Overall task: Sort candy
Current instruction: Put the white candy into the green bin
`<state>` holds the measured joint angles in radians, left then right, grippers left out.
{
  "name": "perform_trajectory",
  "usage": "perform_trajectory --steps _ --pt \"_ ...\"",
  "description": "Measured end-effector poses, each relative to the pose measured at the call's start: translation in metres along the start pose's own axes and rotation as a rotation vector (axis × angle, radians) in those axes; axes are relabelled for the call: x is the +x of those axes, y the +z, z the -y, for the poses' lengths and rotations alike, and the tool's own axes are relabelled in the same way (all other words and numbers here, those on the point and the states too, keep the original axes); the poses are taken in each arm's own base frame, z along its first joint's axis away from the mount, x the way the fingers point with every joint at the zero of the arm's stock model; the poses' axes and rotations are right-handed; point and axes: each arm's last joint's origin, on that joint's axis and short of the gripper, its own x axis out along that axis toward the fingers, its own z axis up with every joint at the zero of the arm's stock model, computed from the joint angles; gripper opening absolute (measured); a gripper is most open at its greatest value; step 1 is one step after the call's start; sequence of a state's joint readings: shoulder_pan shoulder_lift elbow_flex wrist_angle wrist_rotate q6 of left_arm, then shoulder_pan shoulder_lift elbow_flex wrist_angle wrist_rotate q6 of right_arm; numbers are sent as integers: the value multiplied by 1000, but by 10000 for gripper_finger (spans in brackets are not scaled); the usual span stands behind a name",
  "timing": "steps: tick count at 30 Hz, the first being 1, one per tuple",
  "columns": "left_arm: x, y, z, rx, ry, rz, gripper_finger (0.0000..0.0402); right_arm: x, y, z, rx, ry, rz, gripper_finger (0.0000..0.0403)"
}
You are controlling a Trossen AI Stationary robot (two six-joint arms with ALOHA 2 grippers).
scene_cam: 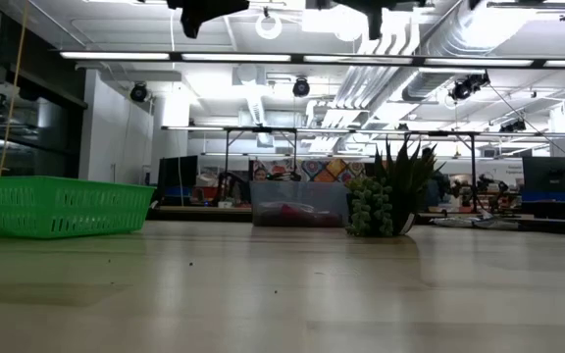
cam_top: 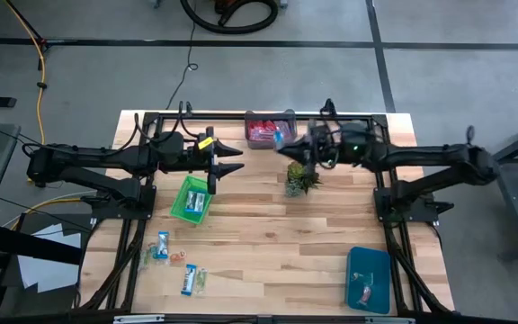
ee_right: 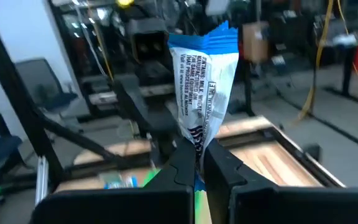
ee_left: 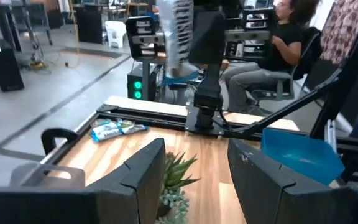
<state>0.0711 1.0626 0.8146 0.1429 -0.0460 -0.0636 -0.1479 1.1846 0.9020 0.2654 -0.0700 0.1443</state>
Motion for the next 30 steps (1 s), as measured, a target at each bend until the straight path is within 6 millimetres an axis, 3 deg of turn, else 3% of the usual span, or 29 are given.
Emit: perform_trajectory --steps 5,10,23,30 --pt "0 6 0 45 15 57 163 28 -18 -14 -42 58 36 1" --pt "-1 12 0 29 5 124 171 42 -31 -14 -17 48 22 1" --pt "17 3 3 -44 -25 115 239 47 -33 -20 10 68 64 0" --pt "34 -3 4 -79 -39 154 251 47 -35 -26 5 86 47 0"
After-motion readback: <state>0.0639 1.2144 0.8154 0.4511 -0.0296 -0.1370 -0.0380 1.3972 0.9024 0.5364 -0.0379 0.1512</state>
